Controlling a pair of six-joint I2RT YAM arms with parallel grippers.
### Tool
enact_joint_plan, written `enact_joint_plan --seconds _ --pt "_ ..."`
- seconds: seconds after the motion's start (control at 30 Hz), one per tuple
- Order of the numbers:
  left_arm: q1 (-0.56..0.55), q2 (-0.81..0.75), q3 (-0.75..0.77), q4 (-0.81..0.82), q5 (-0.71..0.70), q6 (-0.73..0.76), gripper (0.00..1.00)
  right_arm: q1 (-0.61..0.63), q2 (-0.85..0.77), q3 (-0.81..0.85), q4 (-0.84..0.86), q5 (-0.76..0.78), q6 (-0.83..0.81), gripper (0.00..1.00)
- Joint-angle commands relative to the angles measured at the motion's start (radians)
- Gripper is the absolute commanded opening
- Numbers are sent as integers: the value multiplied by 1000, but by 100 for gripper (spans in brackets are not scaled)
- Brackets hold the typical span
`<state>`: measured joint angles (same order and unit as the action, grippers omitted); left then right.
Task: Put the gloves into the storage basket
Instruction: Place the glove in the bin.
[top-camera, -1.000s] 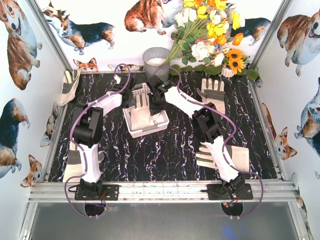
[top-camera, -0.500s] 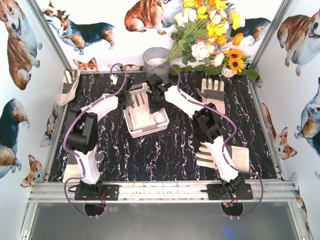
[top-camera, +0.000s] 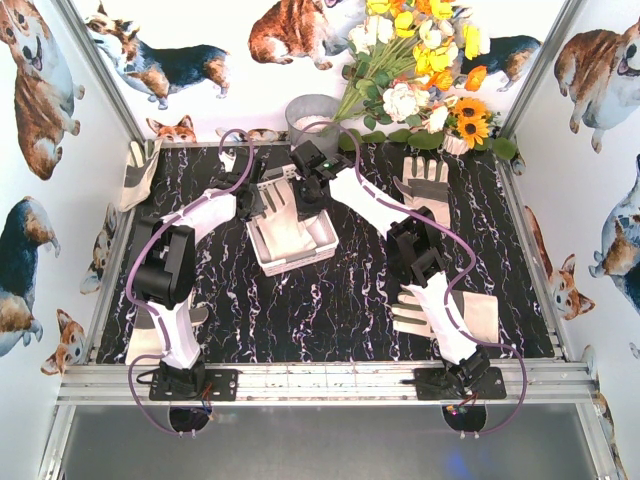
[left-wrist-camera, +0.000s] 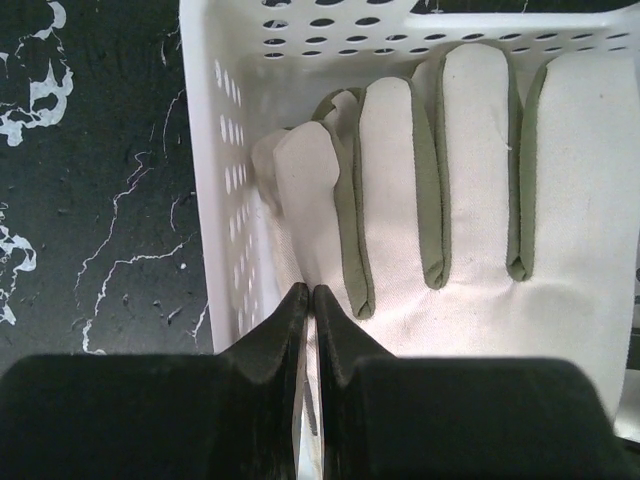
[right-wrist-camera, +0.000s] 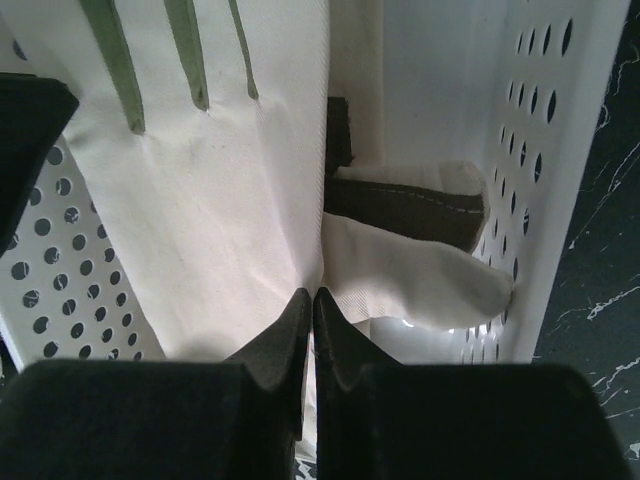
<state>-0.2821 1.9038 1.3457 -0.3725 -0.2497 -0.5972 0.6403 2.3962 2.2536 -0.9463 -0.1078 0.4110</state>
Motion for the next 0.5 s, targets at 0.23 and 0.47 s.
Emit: enact_joint_plan --seconds 0.23,0.47 --pt "-21 22 -4 -46 -27 -7 0 -4 36 81 29 7 -41 0" --pt "-41 50 9 -76 -33 -4 0 -7 70 93 42 4 -74 0"
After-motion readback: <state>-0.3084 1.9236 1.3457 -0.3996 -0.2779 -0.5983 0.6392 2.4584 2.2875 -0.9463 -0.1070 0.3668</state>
